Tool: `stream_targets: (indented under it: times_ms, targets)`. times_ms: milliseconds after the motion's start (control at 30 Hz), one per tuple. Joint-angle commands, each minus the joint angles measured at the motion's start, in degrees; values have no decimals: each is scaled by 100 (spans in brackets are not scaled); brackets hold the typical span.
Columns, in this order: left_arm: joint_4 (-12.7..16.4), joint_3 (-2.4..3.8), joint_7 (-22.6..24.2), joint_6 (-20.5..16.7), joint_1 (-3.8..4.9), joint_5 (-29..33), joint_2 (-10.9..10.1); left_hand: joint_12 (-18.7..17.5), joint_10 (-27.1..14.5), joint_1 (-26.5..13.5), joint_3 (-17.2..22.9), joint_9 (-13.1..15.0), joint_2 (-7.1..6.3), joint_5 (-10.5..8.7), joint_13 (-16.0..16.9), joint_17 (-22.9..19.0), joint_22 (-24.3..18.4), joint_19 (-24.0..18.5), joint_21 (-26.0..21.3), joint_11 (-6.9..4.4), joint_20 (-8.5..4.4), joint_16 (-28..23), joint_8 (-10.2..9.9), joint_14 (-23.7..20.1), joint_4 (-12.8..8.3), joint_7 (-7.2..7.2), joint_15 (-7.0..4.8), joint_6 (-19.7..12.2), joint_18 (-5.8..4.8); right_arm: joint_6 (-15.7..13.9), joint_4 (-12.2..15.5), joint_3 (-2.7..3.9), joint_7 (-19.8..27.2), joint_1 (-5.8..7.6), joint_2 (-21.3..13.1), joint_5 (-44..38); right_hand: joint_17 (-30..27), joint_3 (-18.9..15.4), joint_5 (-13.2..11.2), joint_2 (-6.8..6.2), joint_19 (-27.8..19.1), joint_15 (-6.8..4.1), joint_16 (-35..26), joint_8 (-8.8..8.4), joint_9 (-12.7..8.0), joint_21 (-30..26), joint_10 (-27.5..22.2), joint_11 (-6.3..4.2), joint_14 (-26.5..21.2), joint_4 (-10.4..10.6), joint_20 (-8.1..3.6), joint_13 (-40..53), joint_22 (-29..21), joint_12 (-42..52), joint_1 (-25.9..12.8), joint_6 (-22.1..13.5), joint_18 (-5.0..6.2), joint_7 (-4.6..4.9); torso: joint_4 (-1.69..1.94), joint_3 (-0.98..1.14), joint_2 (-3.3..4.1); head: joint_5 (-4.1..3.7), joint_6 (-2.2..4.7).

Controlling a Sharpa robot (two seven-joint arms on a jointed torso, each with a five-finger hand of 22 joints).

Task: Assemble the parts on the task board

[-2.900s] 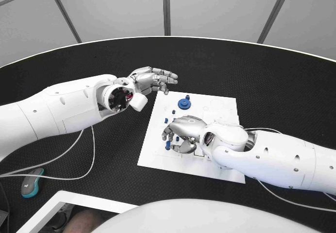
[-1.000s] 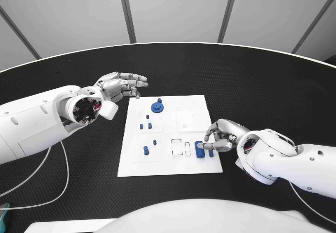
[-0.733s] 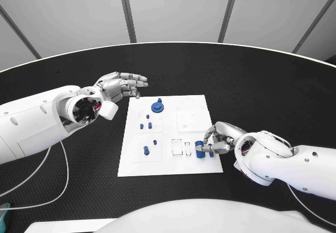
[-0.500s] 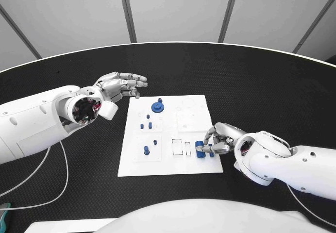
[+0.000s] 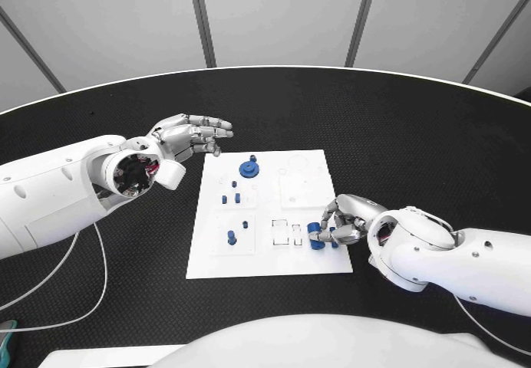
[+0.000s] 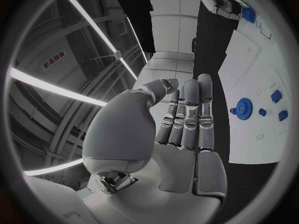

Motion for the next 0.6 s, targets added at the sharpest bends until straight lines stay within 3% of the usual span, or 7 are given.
stream_targets:
  times_ms: [33, 367, 600]
  targets:
    - [4, 0, -5, -1, 0, 0, -1, 22, -51, 0, -22, -7, 57, 17, -8, -8, 5, -50, 39, 0, -6, -19, -37, -28, 1, 27, 14, -2, 100, 61, -34, 0, -8, -3, 18, -8, 762, -34, 38, 50, 354, 6, 26, 22, 7, 14, 31, -4, 460, 7, -3, 152, 965, 15, -5, -30, -111, 3, -3, -7, 3, 2, 0]
    - [9, 0, -22, 7, 0, 0, -3, 24, -53, -7, -31, -8, 54, 18, -10, -9, 5, -55, 40, -1, -4, -16, -38, -28, 5, 26, 15, -1, 101, 187, -140, -2, -23, -39, 122, -15, 749, -58, 46, 64, 354, 5, 18, 33, 16, 16, 28, -5, 457, 4, -3, 151, 967, 10, -12, -33, -111, 1, -2, -5, -3, 2, 0]
    - [3, 1, -30, 9, 1, 0, 1, 24, -53, -7, -31, -8, 54, 18, -10, -9, 5, -55, 40, -1, -4, -16, -38, -28, 5, 26, 15, -1, 101, 256, -192, -2, -31, -71, 174, -16, 759, -76, 198, 136, 355, -1, 24, 87, 66, 25, 34, -12, 458, -15, -8, 178, 979, 28, 224, -67, -114, -5, -10, -5, -3, 14, 0]
